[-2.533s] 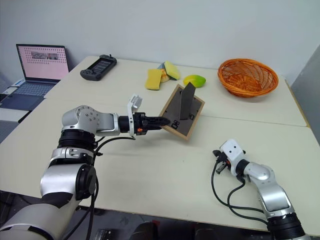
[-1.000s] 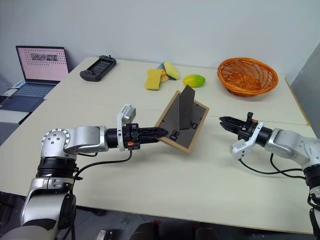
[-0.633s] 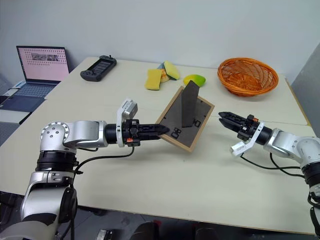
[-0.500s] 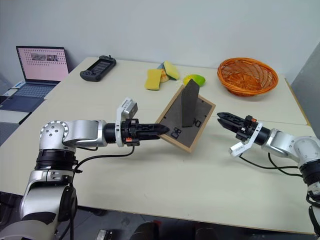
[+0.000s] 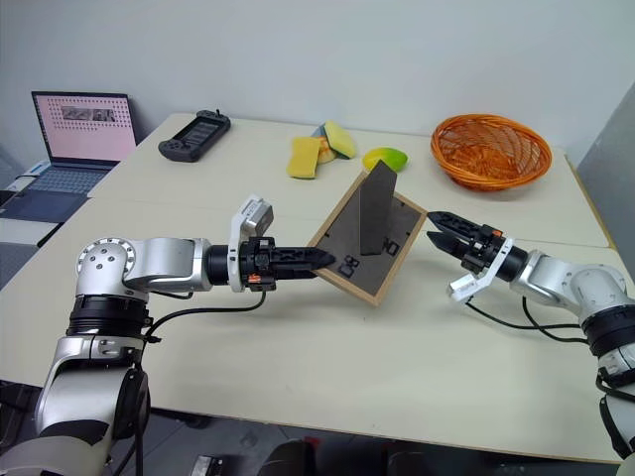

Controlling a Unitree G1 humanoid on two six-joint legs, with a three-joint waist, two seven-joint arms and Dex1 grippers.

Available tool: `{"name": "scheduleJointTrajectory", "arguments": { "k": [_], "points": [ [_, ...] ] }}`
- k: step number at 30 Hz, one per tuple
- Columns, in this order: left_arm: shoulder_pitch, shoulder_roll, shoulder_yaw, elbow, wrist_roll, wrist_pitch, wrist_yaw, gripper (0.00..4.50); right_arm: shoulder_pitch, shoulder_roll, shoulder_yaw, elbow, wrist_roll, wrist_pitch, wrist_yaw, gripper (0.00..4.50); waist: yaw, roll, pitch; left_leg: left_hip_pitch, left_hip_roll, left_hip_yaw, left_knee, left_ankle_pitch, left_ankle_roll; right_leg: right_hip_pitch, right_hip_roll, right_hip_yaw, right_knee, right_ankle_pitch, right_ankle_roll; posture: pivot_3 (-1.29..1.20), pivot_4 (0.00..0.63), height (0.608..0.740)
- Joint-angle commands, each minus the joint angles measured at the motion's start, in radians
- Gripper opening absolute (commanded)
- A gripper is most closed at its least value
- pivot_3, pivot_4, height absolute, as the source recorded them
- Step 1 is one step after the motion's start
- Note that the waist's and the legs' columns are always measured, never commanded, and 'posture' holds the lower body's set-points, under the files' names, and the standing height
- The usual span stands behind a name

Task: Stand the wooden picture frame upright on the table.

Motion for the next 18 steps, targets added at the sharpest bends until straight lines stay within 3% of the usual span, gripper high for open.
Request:
{"name": "scheduleJointTrajectory", "arguments": {
  "k": [1,18],
  "points": [
    [-0.033,0.009,0.009,-0.011,-0.046,0.001,-0.03,1.32,-0.027,0.009,0.002,-0.018,0.019,0.022,-0.011,4.0,-0.002,0.0,0.0,0.0,0.0,0.0,0.0,0.0,0.0,0.0,0.0,0.0,0.0,0.0,0.0,0.0,0.15,0.74],
    [-0.034,-0.002,0.003,-0.016,-0.046,-0.003,-0.026,1.32,-0.081,0.126,0.041,-0.018,0.034,0.052,0.022,4.0,-0.017,0.0,0.0,0.0,0.0,-0.002,0.0,0.001,0.0,0.0,0.0,-0.002,0.003,0.0,0.0,0.0,0.15,0.74]
  ]
}}
